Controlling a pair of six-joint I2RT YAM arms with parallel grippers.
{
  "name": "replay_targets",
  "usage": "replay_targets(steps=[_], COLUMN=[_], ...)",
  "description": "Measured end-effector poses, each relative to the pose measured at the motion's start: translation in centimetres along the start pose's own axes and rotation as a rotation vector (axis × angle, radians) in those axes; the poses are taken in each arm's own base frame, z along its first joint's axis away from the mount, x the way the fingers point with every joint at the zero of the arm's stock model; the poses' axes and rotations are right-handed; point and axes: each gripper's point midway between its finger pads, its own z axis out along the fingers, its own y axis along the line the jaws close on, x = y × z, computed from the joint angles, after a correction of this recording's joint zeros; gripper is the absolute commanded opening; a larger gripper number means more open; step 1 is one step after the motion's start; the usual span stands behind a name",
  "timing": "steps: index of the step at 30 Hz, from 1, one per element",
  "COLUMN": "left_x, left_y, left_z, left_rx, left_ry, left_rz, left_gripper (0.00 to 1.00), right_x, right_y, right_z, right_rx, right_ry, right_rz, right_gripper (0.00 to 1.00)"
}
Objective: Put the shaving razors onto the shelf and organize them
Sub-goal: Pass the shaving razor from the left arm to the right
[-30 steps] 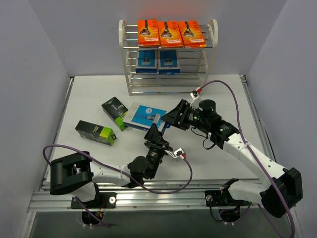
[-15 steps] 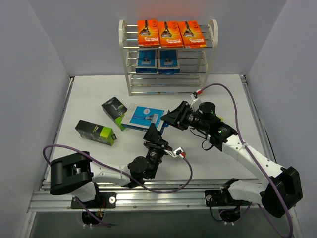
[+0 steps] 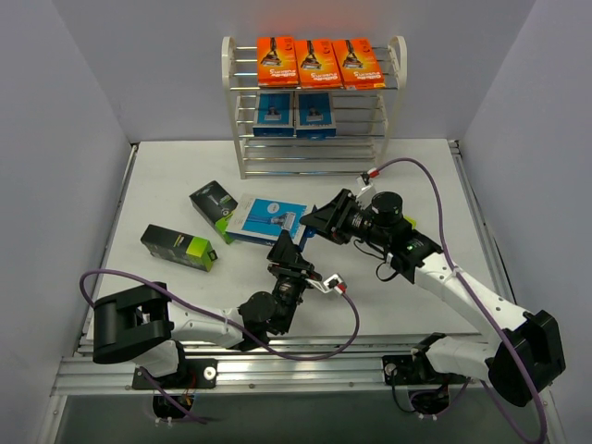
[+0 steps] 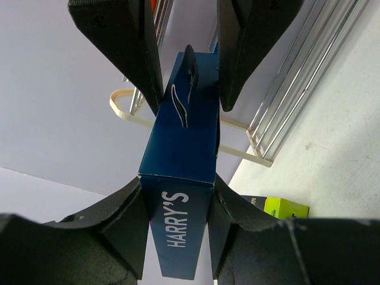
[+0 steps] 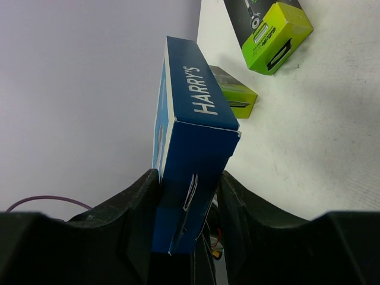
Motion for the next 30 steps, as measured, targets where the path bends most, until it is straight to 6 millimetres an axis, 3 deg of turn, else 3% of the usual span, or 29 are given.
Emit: replay_targets(steps=[3, 13, 30], left_x=[0.0, -0.4, -0.5], left_y=[-0.1, 0.4, 1.1], left_z=[0.0, -0.2, -0.3], left_rx=[0.002, -0.004, 0.019], left_ry=[0.001, -0.018, -0.039], left_rz=[-0.006, -0.072, -0.122], left_gripper=[0.45, 0.64, 0.75], right_x=[0.0, -0.1, -0.2], right_y=[-0.1, 0.1, 0.0], right_z=[0.0, 0.0, 0.0], right_rx=[-0.004, -0.035, -0.050], right_ry=[-0.006, -0.027, -0.038], right_rz=[0.013, 0.035, 0.062], right_gripper=[0.00, 0.00, 0.00])
